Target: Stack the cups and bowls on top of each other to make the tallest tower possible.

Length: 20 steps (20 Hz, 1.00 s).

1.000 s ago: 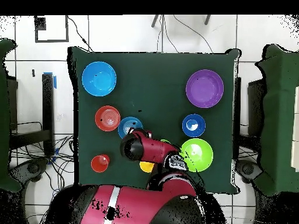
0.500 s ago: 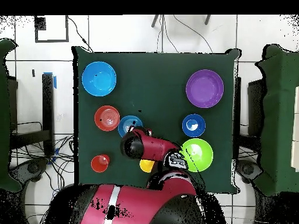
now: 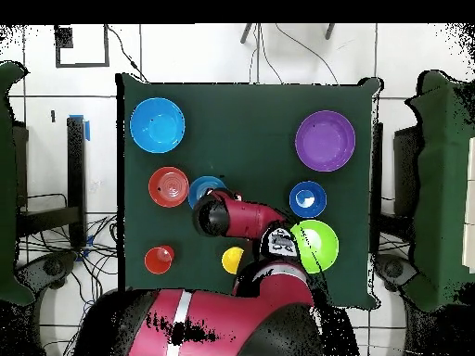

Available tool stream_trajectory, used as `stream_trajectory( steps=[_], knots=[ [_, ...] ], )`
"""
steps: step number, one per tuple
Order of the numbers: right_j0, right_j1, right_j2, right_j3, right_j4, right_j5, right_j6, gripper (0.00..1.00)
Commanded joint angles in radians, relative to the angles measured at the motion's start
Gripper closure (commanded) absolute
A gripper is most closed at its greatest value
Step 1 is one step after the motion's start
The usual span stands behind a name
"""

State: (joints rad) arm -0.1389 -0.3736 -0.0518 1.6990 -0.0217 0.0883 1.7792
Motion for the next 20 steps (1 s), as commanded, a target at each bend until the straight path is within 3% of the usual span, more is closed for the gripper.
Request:
stream_trajectory(
  steps=[1, 20],
  knots=[
    [-0.015, 0.069, 0.135, -0.217, -0.068, 0.144, -0.060, 0.00],
    [-0.091, 0.018, 0.184, -0.322, -0.200, 0.361, -0.155, 0.00]
  ],
)
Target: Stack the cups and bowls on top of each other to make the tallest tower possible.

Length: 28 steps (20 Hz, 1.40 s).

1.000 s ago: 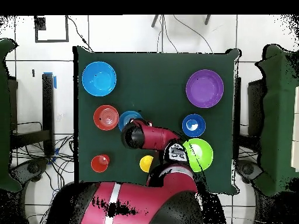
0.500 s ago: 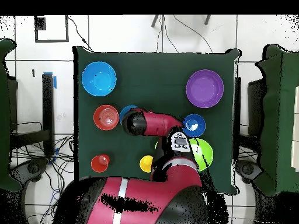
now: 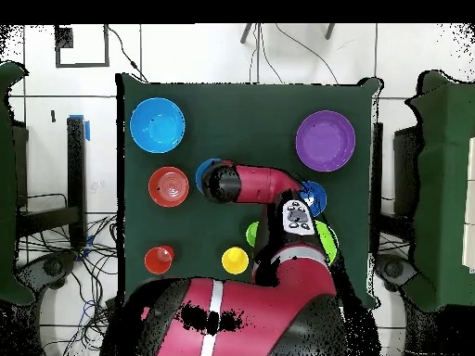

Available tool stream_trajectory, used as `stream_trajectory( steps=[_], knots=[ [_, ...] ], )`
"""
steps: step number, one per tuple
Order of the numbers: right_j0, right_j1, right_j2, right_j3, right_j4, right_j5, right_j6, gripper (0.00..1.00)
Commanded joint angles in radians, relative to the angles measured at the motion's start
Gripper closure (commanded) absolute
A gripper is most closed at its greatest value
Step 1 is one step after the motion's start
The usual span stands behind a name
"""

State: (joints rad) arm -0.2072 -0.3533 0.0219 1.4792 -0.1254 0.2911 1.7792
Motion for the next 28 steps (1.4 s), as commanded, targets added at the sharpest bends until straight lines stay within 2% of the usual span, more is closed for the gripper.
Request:
stream_trajectory(
  steps=[1, 17, 28],
  knots=[
    [-0.028, -0.003, 0.115, -0.103, -0.101, 0.163, -0.158, 0.00],
    [-0.074, 0.014, 0.167, -0.151, -0.161, 0.203, -0.162, 0.00],
    [-0.107, -0.013, 0.190, -0.123, -0.195, 0.214, -0.156, 0.00]
  ],
)
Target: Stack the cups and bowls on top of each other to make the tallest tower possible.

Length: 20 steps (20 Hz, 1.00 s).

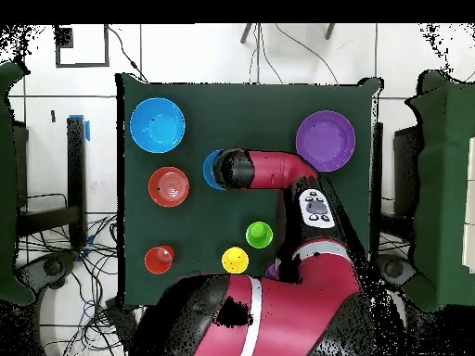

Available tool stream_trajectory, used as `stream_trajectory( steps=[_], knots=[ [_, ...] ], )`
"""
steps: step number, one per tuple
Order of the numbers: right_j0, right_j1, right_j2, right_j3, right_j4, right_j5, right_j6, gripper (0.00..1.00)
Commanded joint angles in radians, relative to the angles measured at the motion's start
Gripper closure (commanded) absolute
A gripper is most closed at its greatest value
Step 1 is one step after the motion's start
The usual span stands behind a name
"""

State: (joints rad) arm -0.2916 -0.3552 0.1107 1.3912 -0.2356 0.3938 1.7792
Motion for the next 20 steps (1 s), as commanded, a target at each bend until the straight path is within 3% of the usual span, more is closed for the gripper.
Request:
stream_trajectory(
  steps=[1, 11, 20],
  knots=[
    [-0.023, -0.012, 0.102, -0.036, -0.087, 0.117, -0.155, 0.00],
    [-0.039, -0.054, 0.122, 0.055, -0.079, 0.153, -0.137, 0.00],
    [-0.036, -0.096, 0.118, 0.082, -0.071, 0.176, -0.113, 0.00]
  ],
)
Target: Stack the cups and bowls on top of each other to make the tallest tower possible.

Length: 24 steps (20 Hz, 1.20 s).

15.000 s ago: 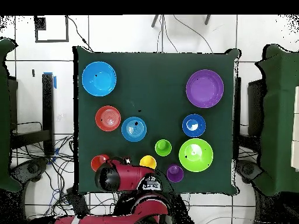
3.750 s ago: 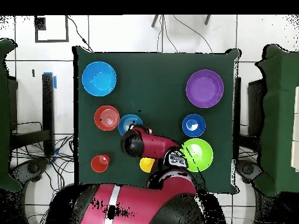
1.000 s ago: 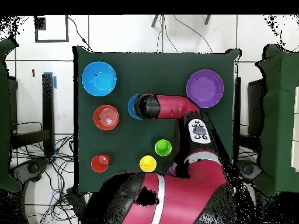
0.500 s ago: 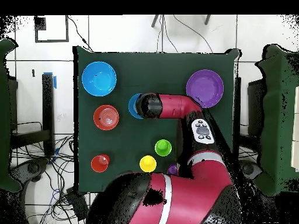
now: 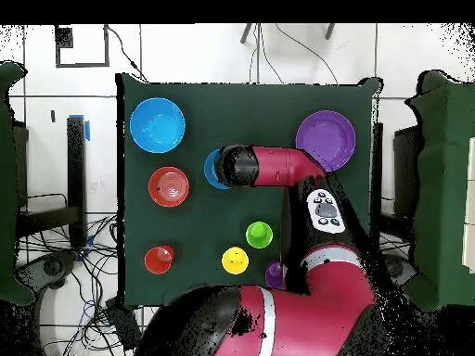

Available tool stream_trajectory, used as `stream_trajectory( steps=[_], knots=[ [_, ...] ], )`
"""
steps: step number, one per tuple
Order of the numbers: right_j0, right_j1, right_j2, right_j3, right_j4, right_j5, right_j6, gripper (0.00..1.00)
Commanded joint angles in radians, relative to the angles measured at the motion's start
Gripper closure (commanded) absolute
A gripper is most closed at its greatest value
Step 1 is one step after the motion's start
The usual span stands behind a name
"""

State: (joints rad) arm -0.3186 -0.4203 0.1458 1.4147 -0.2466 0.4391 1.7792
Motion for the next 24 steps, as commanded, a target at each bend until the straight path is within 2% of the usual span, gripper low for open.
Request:
stream_trajectory(
  steps=[1, 11, 18, 24],
  knots=[
    [-0.006, -0.036, 0.080, 0.060, -0.061, 0.130, -0.109, 0.00],
    [0.004, -0.102, 0.065, 0.130, -0.066, 0.121, -0.073, 0.00],
    [0.019, -0.094, 0.056, 0.117, -0.060, 0.119, -0.046, 0.00],
    [0.047, -0.129, 0.032, 0.143, -0.039, 0.121, 0.012, 0.00]
  ],
)
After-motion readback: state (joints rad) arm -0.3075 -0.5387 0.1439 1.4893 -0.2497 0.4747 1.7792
